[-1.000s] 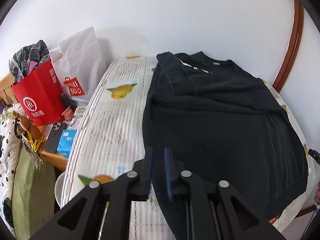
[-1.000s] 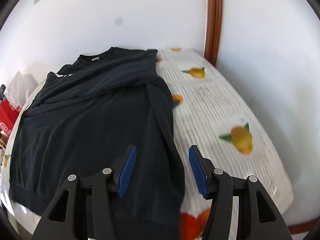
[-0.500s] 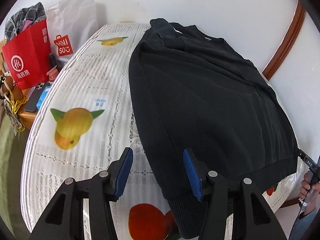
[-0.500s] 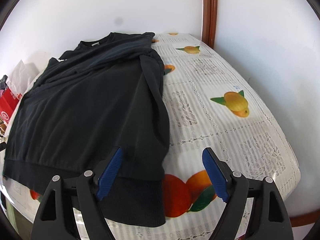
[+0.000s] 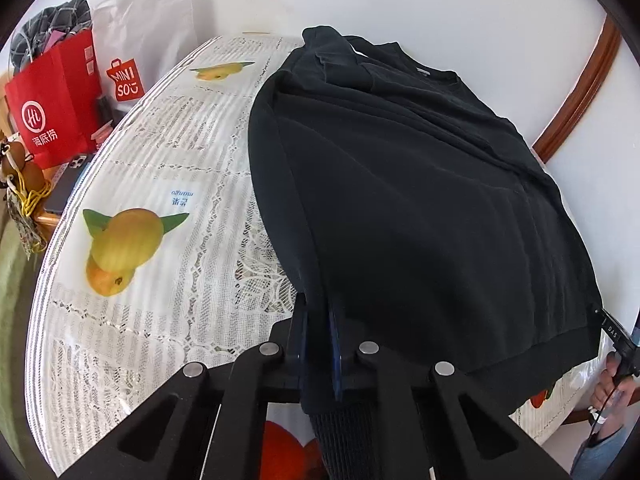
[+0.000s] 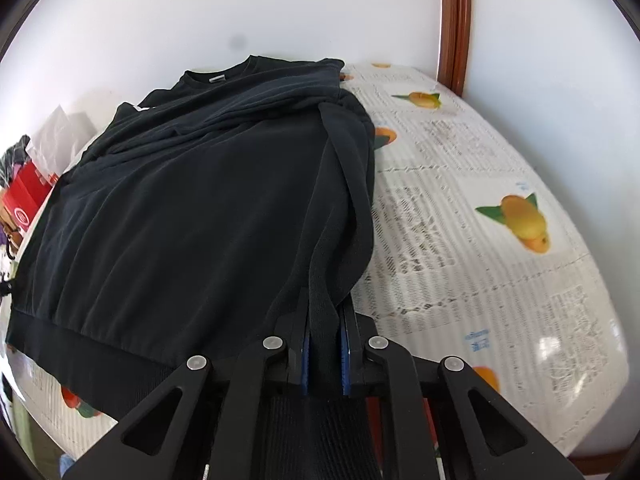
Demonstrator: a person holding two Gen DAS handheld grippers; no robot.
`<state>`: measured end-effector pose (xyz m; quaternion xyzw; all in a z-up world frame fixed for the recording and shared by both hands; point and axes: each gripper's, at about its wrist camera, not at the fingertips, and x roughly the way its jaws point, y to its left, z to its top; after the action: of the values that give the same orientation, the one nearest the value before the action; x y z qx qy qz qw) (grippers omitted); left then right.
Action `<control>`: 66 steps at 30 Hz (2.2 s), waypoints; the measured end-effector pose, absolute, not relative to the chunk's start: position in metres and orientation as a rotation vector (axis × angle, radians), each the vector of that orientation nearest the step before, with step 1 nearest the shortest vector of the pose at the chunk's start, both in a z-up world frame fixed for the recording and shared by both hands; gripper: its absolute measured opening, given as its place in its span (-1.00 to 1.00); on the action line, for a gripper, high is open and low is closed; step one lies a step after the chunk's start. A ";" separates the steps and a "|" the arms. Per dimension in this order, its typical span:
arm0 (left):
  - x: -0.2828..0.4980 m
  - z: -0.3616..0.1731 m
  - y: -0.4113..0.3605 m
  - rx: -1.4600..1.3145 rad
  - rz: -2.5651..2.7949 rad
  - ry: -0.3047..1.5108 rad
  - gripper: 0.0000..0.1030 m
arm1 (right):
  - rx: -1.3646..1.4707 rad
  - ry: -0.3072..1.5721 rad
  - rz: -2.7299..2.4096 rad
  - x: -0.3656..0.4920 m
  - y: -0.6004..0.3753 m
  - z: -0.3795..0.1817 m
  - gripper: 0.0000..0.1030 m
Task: Fold small clothes
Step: 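Grasp the ribbed hem with the right gripper while the left gripper grasps it too, then lift the hem with both grippers, fold it toward the collar, release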
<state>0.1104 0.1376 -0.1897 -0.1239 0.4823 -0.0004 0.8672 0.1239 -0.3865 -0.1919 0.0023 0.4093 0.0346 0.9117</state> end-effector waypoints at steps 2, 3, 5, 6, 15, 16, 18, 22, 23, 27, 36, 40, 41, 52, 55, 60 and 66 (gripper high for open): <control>0.101 -0.186 0.139 -0.261 -0.016 1.001 -0.83 | 0.009 0.835 0.068 0.118 -0.392 -0.191 -0.82; 0.097 -0.185 0.140 -0.265 -0.023 1.001 -0.83 | 0.020 0.839 0.072 0.115 -0.395 -0.191 -0.82; 0.083 -0.185 0.141 -0.277 -0.046 1.009 -0.83 | 0.053 0.848 0.089 0.106 -0.402 -0.191 -0.82; 0.080 -0.185 0.142 -0.278 -0.052 1.012 -0.83 | 0.061 0.853 0.091 0.102 -0.405 -0.192 -0.82; 0.062 -0.192 0.144 -0.287 -0.076 1.008 -0.55 | 0.088 0.869 0.097 0.084 -0.412 -0.193 -0.45; 0.065 -0.192 0.145 -0.294 -0.072 1.003 -0.52 | 0.097 0.871 0.097 0.087 -0.413 -0.194 -0.27; 0.074 -0.191 0.145 -0.296 -0.066 1.006 -0.52 | 0.104 0.865 0.094 0.096 -0.411 -0.196 -0.13; 0.088 -0.193 0.146 -0.319 -0.077 1.004 -0.33 | 0.076 0.854 0.067 0.113 -0.399 -0.198 -0.02; 0.091 -0.193 0.144 -0.327 -0.083 1.000 -0.29 | 0.070 0.851 0.062 0.117 -0.396 -0.199 0.00; 0.089 -0.193 0.131 -0.276 -0.050 0.997 -0.32 | 0.012 0.840 0.037 0.122 -0.384 -0.200 -0.04; 0.064 -0.181 0.142 -0.326 -0.086 0.946 -0.86 | 0.009 0.802 0.091 0.098 -0.386 -0.186 -0.85; 0.049 -0.156 0.151 -0.357 -0.148 0.897 -0.86 | 0.140 0.739 0.152 0.080 -0.411 -0.160 -0.86; 0.046 -0.148 0.151 -0.353 -0.155 0.879 -0.86 | 0.150 0.725 0.164 0.076 -0.413 -0.155 -0.86; 0.080 -0.093 0.150 -0.291 -0.161 0.762 -0.86 | 0.176 0.598 0.182 0.095 -0.407 -0.109 -0.86; 0.103 -0.082 0.154 -0.297 -0.157 0.750 -0.85 | 0.189 0.576 0.179 0.115 -0.403 -0.092 -0.86; 0.151 -0.073 0.156 -0.316 -0.146 0.750 -0.85 | 0.203 0.562 0.184 0.165 -0.394 -0.071 -0.86; 0.216 -0.073 0.151 -0.278 -0.108 0.759 -0.85 | 0.223 0.581 0.169 0.239 -0.380 -0.066 -0.86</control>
<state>0.2160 0.1510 -0.0731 -0.1351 0.3693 -0.0523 0.9180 0.2388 -0.3804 -0.0659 0.1096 0.2853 0.0829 0.9485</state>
